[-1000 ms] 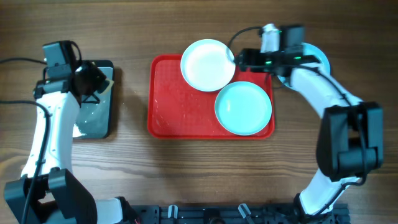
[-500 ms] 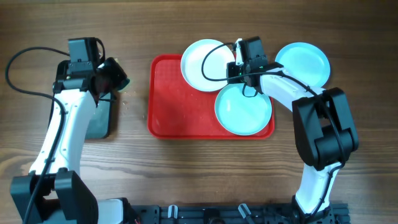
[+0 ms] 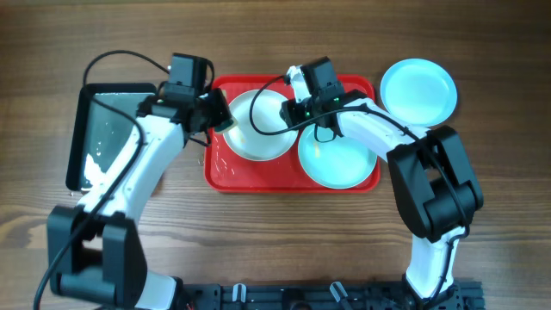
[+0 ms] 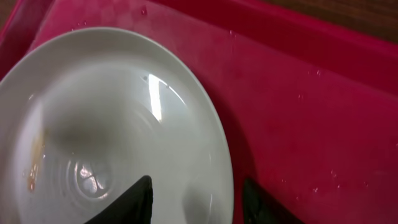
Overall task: Clean dirty plates on tray and stack at the side
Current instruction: 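Hold the white plate with the right gripper and scrub it with the sponge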
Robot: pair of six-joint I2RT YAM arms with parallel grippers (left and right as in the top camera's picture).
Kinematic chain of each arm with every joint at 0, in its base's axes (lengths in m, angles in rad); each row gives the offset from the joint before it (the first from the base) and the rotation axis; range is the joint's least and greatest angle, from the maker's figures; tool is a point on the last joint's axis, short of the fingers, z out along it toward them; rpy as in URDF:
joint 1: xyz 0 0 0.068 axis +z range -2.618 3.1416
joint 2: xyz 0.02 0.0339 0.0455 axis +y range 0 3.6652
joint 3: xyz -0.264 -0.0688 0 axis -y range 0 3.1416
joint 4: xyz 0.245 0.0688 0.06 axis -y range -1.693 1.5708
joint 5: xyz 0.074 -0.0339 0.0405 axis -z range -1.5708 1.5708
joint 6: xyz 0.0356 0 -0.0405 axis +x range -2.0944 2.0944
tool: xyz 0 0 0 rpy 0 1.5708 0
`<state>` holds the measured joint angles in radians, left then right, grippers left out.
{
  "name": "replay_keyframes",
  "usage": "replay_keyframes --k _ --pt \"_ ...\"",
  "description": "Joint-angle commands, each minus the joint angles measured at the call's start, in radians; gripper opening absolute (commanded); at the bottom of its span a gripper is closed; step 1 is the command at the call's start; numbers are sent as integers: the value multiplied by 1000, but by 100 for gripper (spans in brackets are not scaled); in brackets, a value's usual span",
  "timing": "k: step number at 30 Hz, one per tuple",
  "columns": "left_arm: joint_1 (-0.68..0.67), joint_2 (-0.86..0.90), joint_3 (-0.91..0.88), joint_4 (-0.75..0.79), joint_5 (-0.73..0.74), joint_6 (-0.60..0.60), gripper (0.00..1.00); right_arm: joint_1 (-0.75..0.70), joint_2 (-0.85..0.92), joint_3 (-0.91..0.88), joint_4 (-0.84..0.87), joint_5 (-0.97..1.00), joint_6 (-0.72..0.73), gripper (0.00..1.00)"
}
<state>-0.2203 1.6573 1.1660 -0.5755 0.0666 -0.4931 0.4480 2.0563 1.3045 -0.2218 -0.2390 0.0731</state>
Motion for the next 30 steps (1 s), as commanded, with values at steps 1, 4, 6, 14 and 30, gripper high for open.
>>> replay_keyframes --k 1,4,6,14,30 --pt "-7 34 12 5 9 -43 4 -2 19 25 57 15 -109 32" --pt "-19 41 12 5 31 -44 4 -2 29 25 42 43 -152 23" --pt "-32 44 12 5 30 -44 4 -2 38 25 40 44 -151 25" --pt "-39 50 12 8 31 -46 4 -2 92 25 38 47 -142 9" --pt "-147 303 12 126 -133 -113 4 -2 17 25 -95 58 143 4"
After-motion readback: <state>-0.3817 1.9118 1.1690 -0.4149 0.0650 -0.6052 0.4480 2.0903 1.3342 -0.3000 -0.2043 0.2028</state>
